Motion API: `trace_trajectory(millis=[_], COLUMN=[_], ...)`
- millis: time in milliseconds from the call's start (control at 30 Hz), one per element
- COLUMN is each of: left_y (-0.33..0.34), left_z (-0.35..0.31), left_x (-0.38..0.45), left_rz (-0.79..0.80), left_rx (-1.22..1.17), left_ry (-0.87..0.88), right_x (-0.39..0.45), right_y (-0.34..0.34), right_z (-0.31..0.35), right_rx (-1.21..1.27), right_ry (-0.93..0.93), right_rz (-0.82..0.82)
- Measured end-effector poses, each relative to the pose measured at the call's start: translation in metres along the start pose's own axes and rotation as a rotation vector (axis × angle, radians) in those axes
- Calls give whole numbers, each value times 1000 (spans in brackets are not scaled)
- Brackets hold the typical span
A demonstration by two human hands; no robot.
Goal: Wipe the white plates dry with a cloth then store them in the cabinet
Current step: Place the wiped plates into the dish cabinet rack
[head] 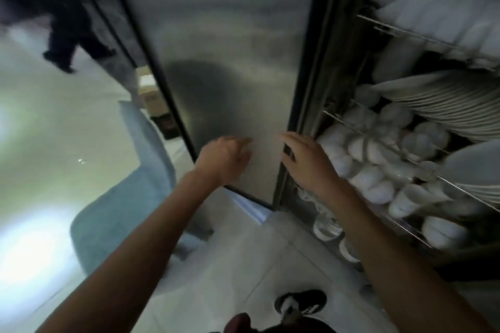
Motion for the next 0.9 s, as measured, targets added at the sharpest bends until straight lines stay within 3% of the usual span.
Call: trace_trajectory(millis=[433, 667, 900], left_y=[-99, -118, -125], left_z=[201, 265, 308], left_x=[-315, -457, -549], left_rz=[-185, -299, -352], left_rx=[46, 24, 20], left_ry=[-553, -907, -1222], right_x=[-34, -66, -85], right_y=[138, 214, 283], right_z=[335, 485, 603], right_rx=[21, 19, -26], right_ry=[-421, -739, -1055], right_rz=[332, 546, 657])
Point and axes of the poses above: each hand's wrist, its own x-axis towards the middle knuckle, its own y-axis out of the palm, z = x × y, the point moved 3 cm from there along x, towards the middle knuckle, and after that the axes turned 3 degrees about y, right-handed, at the moved point
